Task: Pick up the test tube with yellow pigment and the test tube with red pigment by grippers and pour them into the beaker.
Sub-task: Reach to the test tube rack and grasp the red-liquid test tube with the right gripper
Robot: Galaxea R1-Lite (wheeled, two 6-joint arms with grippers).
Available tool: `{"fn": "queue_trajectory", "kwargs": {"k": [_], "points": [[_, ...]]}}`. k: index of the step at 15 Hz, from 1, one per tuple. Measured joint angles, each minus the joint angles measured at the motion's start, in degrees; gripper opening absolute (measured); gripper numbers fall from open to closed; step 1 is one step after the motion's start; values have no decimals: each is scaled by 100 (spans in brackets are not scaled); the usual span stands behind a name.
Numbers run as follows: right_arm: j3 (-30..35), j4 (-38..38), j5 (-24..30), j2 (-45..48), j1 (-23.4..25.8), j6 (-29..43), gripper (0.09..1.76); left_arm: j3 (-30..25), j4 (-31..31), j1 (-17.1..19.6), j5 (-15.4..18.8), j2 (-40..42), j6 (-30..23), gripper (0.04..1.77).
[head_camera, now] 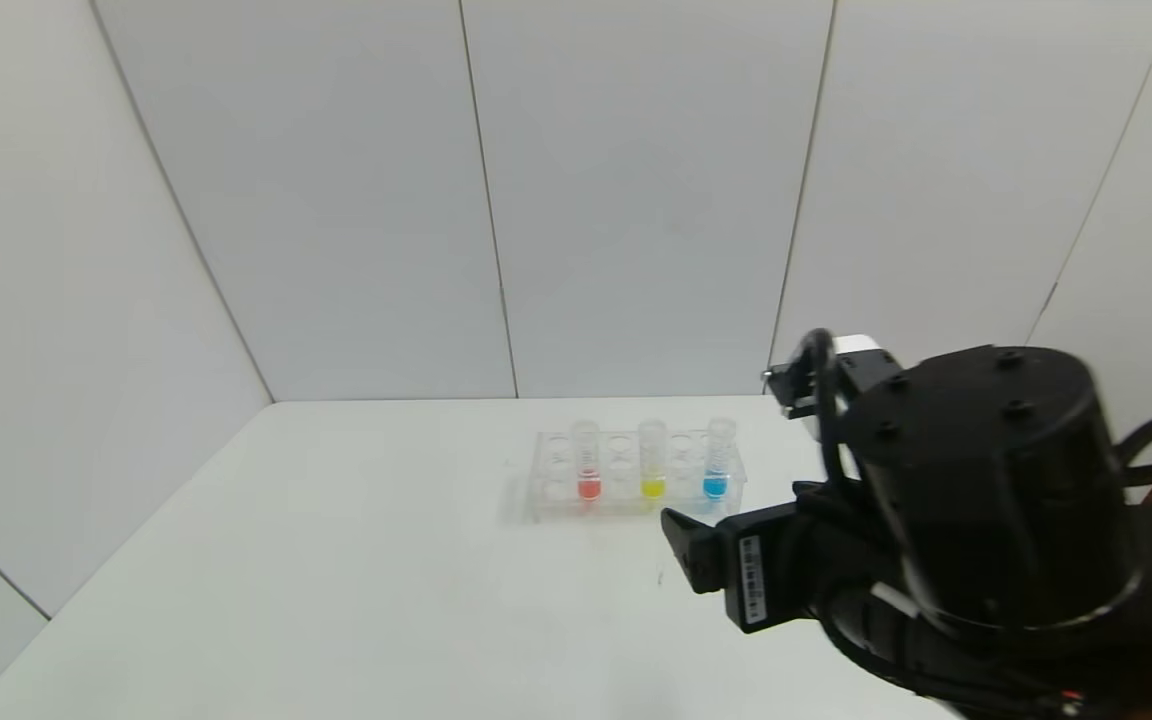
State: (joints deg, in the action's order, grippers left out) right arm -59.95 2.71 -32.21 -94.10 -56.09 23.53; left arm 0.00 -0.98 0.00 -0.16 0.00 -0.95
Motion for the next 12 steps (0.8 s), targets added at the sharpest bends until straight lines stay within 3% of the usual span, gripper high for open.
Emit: {"fn": "queue_trajectory", "kwargs": {"k": [12], "points": [[-2722, -11, -165, -2949, 78, 56, 171, 0, 0, 0, 0, 0, 2, 172]]}}
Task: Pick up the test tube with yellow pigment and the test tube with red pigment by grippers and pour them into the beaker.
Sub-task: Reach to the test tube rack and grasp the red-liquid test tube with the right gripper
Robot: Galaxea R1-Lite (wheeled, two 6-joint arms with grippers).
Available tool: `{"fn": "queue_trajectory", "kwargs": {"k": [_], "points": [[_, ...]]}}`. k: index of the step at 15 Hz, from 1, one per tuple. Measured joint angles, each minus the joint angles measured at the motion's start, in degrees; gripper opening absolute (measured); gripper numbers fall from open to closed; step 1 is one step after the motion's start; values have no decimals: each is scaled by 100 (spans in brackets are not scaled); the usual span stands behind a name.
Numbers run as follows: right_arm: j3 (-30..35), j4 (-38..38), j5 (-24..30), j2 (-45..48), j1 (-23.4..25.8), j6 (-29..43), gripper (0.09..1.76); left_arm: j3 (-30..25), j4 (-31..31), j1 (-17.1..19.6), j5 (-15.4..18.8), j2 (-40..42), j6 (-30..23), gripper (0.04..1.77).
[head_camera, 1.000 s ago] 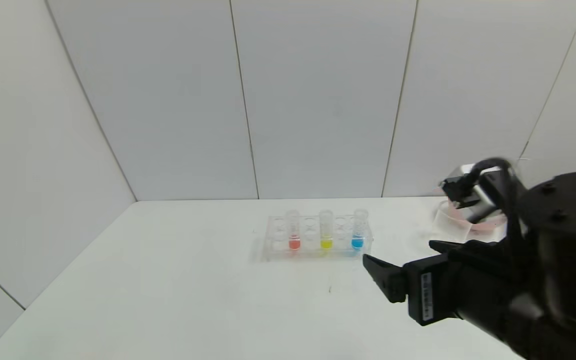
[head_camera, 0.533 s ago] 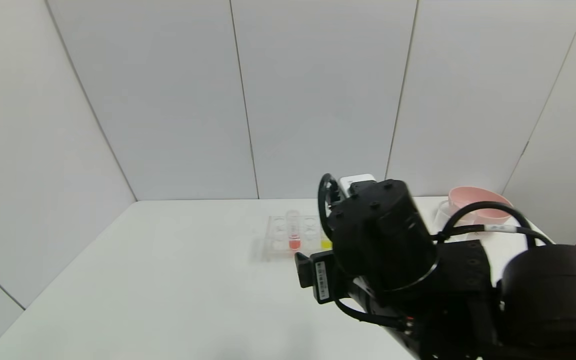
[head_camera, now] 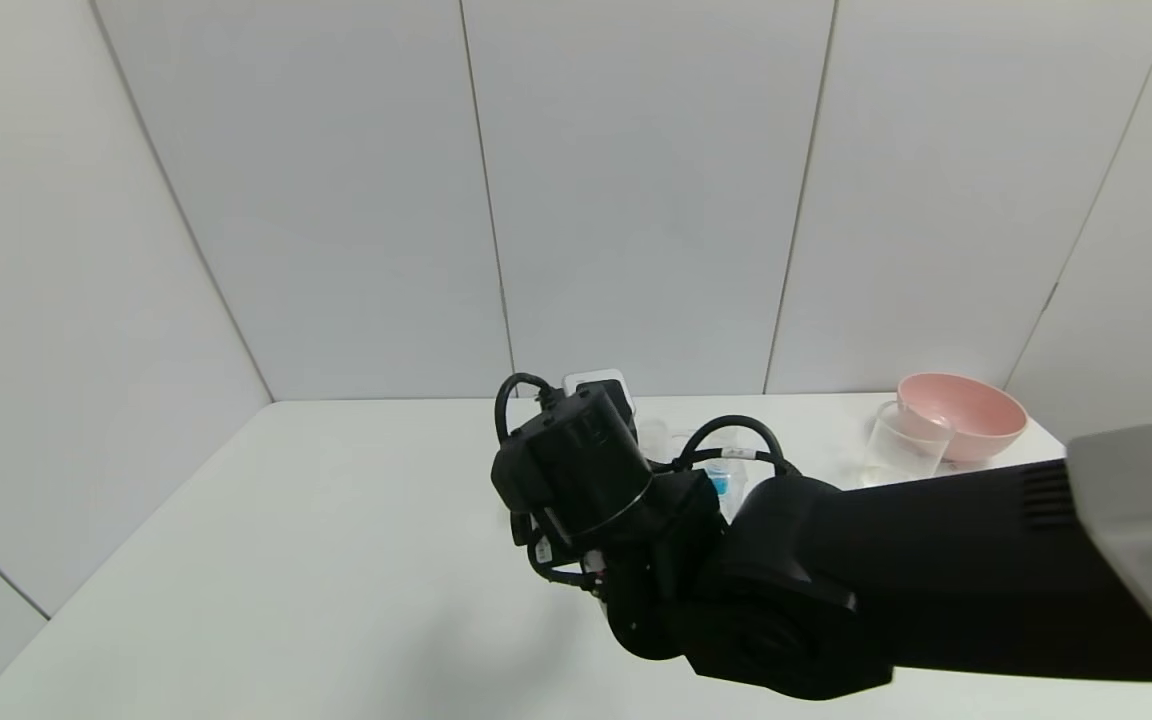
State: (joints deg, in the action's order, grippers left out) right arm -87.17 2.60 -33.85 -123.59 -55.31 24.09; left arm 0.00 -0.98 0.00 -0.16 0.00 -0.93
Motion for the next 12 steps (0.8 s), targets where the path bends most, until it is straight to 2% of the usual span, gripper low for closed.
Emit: {"fn": "queue_trajectory", "kwargs": {"k": [5, 8, 12], "points": [[-874, -61, -28, -764, 171, -37, 171, 0, 0, 0, 0, 0, 0, 172], [-1362, -105, -306, -1145, 245, -127, 171, 0, 0, 0, 2, 0, -2, 172], [-1779, -143, -418, -1538, 391, -157, 171, 0, 0, 0, 0, 0, -2, 172]]}}
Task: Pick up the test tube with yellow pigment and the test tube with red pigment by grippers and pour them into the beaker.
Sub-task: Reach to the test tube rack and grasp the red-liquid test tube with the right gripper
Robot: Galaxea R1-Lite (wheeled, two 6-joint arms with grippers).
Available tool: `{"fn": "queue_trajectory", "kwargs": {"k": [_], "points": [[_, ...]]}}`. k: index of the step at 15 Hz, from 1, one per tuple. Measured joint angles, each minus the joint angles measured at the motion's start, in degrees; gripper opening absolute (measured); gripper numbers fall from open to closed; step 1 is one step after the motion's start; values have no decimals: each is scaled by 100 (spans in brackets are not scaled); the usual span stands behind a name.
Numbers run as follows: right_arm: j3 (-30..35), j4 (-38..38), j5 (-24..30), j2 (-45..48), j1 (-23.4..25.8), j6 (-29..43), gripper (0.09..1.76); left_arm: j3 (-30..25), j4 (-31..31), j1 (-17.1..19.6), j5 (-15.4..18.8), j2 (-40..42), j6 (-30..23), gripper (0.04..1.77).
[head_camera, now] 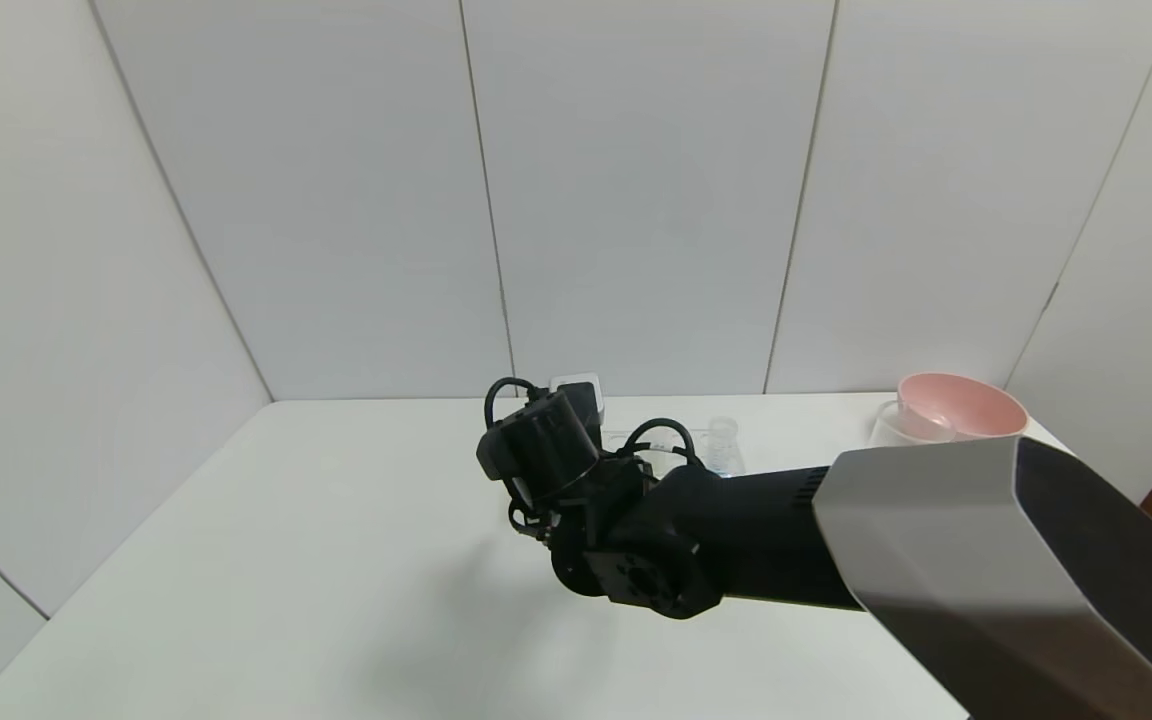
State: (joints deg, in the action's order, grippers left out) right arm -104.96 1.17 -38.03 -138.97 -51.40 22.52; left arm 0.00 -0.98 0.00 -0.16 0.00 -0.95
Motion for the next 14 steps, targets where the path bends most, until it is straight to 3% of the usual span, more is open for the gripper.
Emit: {"fn": "queue_trajectory", "kwargs": {"k": [5, 14], "points": [[-756, 60, -6, -461, 234, -133, 171, 0, 0, 0, 2, 0, 0, 172], [-896, 523, 33, -880, 468, -449, 171, 0, 0, 0, 0, 0, 0, 172]]}}
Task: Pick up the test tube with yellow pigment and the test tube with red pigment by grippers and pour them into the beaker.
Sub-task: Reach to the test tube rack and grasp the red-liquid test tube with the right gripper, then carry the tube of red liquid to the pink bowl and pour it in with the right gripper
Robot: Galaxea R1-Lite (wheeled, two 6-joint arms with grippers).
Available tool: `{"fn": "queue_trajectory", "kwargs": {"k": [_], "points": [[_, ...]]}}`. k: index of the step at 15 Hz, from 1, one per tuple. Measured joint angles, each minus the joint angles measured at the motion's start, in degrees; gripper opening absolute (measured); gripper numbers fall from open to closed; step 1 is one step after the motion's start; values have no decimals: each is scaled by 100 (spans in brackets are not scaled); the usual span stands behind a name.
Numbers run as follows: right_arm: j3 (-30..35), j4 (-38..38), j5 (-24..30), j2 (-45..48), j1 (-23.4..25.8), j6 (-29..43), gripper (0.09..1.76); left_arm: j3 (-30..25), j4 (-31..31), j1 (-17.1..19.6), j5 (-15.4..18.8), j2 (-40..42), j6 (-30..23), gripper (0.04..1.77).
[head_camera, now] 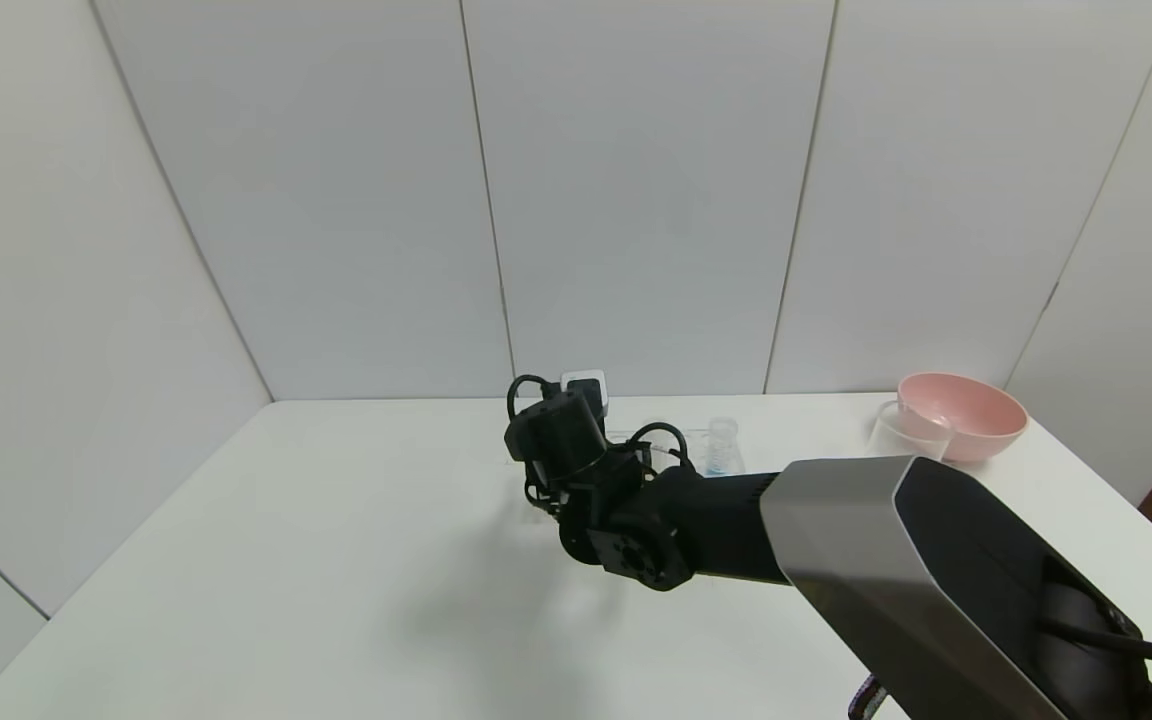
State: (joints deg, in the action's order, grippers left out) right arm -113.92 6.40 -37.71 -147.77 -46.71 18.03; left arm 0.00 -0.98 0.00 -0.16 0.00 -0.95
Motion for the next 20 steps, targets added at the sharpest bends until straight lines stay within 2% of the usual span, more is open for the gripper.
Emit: {"fn": "queue_trajectory", "kwargs": {"k": [6, 7, 10, 14, 15, 20], "points": [[22, -22, -23, 17, 0, -51, 171, 0, 0, 0, 0, 0, 0, 172], [28, -39, -28, 23, -9, -52, 166, 0, 0, 0, 0, 0, 0, 172], [41, -72, -33, 48, -24, -55, 118, 0, 0, 0, 0, 0, 0, 172], [50, -96, -30, 119, -30, -60, 72, 0, 0, 0, 0, 0, 0, 172], [55, -94, -33, 138, -33, -57, 52, 0, 2, 0, 0, 0, 0, 172], [59, -96, -33, 194, -20, -55, 52, 0, 0, 0, 0, 0, 0, 172]]}}
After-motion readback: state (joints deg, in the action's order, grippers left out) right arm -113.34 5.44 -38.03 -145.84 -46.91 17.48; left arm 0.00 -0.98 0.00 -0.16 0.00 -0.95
